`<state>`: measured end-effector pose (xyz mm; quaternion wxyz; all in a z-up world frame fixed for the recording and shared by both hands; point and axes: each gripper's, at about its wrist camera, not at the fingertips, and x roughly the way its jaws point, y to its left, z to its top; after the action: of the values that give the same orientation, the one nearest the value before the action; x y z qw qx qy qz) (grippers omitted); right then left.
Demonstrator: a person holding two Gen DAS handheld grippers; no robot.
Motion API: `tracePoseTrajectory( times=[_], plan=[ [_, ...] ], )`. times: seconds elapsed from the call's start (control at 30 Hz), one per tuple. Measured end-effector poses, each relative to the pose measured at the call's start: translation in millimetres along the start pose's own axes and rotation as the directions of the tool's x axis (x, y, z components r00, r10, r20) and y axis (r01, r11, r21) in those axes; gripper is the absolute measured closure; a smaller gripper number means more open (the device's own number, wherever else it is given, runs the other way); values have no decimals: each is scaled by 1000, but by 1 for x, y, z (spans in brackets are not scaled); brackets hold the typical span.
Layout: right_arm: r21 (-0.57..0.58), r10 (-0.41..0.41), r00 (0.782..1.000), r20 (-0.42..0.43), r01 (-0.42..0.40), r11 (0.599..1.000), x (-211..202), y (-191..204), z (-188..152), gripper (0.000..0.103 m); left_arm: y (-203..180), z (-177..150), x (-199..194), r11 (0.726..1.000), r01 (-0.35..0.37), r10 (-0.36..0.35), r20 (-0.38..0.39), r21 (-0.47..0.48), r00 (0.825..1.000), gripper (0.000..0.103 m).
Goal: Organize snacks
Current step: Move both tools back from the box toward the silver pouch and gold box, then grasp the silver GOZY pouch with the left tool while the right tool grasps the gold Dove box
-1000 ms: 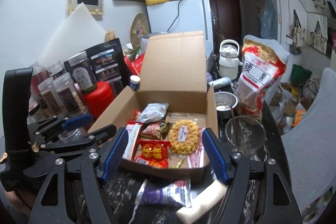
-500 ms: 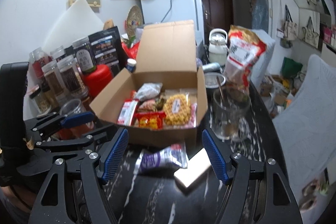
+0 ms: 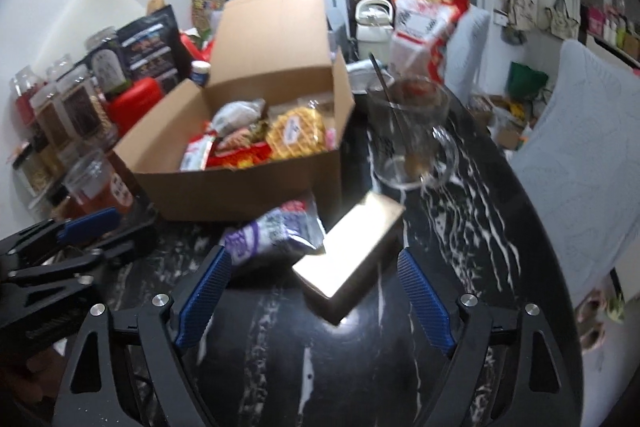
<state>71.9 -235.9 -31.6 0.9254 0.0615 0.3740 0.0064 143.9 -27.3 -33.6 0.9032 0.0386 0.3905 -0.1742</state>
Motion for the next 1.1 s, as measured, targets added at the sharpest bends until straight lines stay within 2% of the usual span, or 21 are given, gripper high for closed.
tracePoseTrajectory(
  times=[0.3,0.47,0.6,0.73,0.83,0.9,1.0,1.1],
  plan=[
    [31,4,997,-78,-2,1000,38,-13,-11,17,10,-12,26,998,22,-26,-82,-51,996,49],
    [-9,-1,994,-105,0,1000,60,-13,-8,17,6,-9,39,998,59,-63,-104,-38,993,49],
    [4,23,993,-119,-23,1000,69,-20,-6,17,-2,-1,49,997,80,-79,-110,5,991,49],
    [26,45,989,-139,-42,999,70,-33,-8,18,-12,8,58,988,149,-142,-132,44,981,49],
    [30,33,990,-138,-29,999,67,-42,-10,18,-20,12,63,969,238,-225,-159,65,961,49],
    [34,30,990,-136,-25,999,63,-50,-12,18,-27,14,68,959,273,-255,-175,81,951,49],
    [45,32,990,-140,-25,999,61,-59,-13,19,-38,15,80,953,271,-243,-198,135,950,49],
    [55,27,988,-149,-19,998,62,-68,-14,20,-49,18,89,952,232,-196,-183,199,963,49]
  ],
)
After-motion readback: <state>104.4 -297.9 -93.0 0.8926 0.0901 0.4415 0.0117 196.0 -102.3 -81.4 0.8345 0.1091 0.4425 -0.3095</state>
